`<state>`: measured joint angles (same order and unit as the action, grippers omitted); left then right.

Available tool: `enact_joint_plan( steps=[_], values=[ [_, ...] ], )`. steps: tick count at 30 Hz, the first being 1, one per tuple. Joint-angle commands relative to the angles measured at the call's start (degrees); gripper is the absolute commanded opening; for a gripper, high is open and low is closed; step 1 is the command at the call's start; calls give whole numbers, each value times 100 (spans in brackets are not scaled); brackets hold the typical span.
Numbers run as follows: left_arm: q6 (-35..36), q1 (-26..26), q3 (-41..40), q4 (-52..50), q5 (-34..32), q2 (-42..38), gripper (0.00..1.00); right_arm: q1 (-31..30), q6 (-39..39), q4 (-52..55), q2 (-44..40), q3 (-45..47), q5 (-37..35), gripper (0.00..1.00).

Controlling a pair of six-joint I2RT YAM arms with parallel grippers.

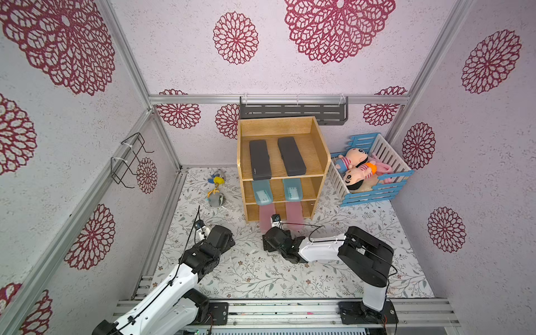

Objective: Place the pencil cases on the shelf according to color
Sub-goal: Place the pencil case on the shelf, then reset both arms

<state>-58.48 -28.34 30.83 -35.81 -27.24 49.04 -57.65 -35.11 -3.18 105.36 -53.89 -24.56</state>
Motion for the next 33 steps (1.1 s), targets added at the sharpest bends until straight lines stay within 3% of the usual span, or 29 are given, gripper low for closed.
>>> enact_joint_plan(
  steps=[1, 7, 12, 16, 19, 22, 24, 29, 33],
  values=[
    [138, 47, 173, -170, -294, -209, 97, -67, -64, 116, -907, 362, -194, 97],
    [372, 61, 179, 130, -661, -502, 97, -98, -227, 501, -2453, 1407, -879, 99],
    [1211, 70, 104, 985, -1209, -473, 97, -37, 126, 935, -3864, 2013, -2374, 99],
    [2327, 92, -58, 2019, -2227, -447, 97, 573, 2206, -374, -4712, 2694, -3009, 99],
    [3604, 266, -497, 3544, -2829, -516, 97, 1691, 3096, -1335, -5133, 3049, -2365, 99],
    [4412, 862, -950, 4930, -2343, -514, 97, 3139, 3306, -1996, -5244, 3316, -1186, 99],
    [4614, 1277, -1189, 5460, -2142, -408, 97, 3732, 3513, -2561, -5153, 3570, -734, 99],
    [4969, 2250, -2125, 8109, -1555, 511, 97, 4549, 3810, -4981, -4423, 4409, -362, 99],
    [4983, 2652, -1925, 9287, -1209, 1949, 97, 4841, 3699, -5431, -3587, 4267, -43, 99]
  ],
)
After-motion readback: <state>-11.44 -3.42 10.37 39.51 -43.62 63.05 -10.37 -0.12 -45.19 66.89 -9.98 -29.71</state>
